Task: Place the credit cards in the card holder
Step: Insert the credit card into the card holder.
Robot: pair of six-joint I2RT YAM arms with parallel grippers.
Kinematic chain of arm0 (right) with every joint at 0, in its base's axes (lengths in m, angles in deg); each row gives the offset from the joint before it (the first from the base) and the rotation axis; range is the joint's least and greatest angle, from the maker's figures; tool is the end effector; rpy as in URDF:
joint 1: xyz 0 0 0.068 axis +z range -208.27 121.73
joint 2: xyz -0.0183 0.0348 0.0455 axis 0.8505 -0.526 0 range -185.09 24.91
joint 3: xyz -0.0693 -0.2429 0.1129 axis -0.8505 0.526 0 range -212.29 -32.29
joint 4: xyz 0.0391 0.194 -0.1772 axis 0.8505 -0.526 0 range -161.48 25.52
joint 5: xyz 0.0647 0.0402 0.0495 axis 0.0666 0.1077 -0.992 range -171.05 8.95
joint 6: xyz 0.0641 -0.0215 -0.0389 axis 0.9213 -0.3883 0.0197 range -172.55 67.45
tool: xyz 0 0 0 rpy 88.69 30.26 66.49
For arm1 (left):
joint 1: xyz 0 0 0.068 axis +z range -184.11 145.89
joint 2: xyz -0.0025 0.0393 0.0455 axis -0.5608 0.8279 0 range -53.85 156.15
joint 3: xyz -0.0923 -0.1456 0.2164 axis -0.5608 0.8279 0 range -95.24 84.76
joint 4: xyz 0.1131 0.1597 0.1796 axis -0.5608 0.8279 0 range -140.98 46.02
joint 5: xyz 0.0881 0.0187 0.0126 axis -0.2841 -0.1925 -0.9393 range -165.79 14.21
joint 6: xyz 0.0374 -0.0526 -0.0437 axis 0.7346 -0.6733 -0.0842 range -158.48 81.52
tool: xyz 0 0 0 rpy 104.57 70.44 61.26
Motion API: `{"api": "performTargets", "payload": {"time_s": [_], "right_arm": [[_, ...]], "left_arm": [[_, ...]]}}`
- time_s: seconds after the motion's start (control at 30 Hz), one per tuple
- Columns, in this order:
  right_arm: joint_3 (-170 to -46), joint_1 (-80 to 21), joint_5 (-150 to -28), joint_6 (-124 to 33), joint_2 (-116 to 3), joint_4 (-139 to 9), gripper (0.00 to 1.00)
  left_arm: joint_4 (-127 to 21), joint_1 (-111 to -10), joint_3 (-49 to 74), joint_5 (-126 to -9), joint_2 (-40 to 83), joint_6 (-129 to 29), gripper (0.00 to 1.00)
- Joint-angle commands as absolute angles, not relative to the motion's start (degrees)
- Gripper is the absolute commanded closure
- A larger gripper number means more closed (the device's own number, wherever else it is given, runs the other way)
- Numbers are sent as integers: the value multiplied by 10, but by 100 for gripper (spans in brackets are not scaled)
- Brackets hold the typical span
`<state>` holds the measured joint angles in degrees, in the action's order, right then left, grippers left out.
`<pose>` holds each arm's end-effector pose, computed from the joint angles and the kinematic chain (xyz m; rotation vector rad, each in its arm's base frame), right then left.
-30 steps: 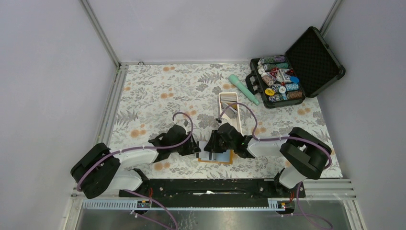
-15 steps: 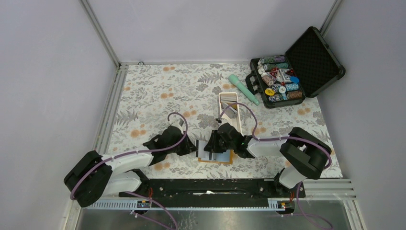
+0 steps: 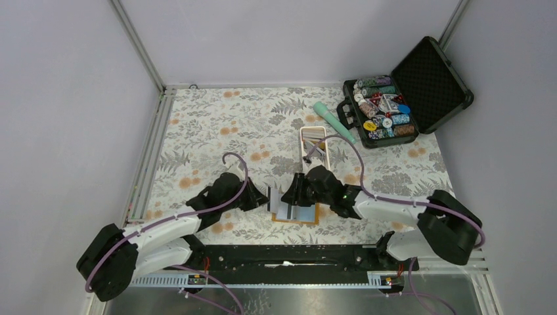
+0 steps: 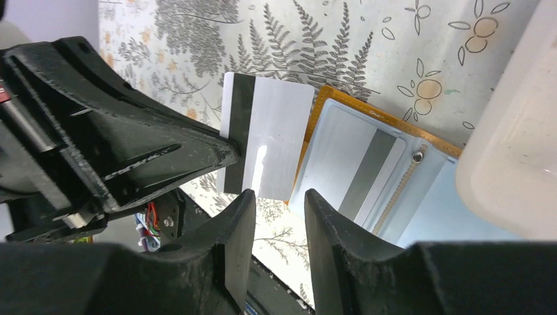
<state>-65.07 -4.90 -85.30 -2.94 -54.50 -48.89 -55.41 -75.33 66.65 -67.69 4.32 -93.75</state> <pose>0.1786 0.2484 0.1643 -0.1254 2.3286 1.0852 0.1607 -0.1532 0.1450 -0.2077 2.4003 -1.0359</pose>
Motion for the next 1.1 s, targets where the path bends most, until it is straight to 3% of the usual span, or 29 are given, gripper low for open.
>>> {"api": "performTargets", "payload": {"time_s": [0.0,0.37,0.63,1.07], "right_arm": [[-642,-43,-813,-50,-477,-564,58],[-597,-45,-735,-57,-349,-722,54],[-571,-57,-726,-44,-354,-724,53],[-535,-82,-741,-28,-357,-683,55]], "left_arm": [[-555,-750,654,-668,9,-928,100],[-605,-751,635,-624,36,-947,100],[-630,-761,631,-623,68,-962,100],[-791,-802,648,-616,166,-984,100]]}}
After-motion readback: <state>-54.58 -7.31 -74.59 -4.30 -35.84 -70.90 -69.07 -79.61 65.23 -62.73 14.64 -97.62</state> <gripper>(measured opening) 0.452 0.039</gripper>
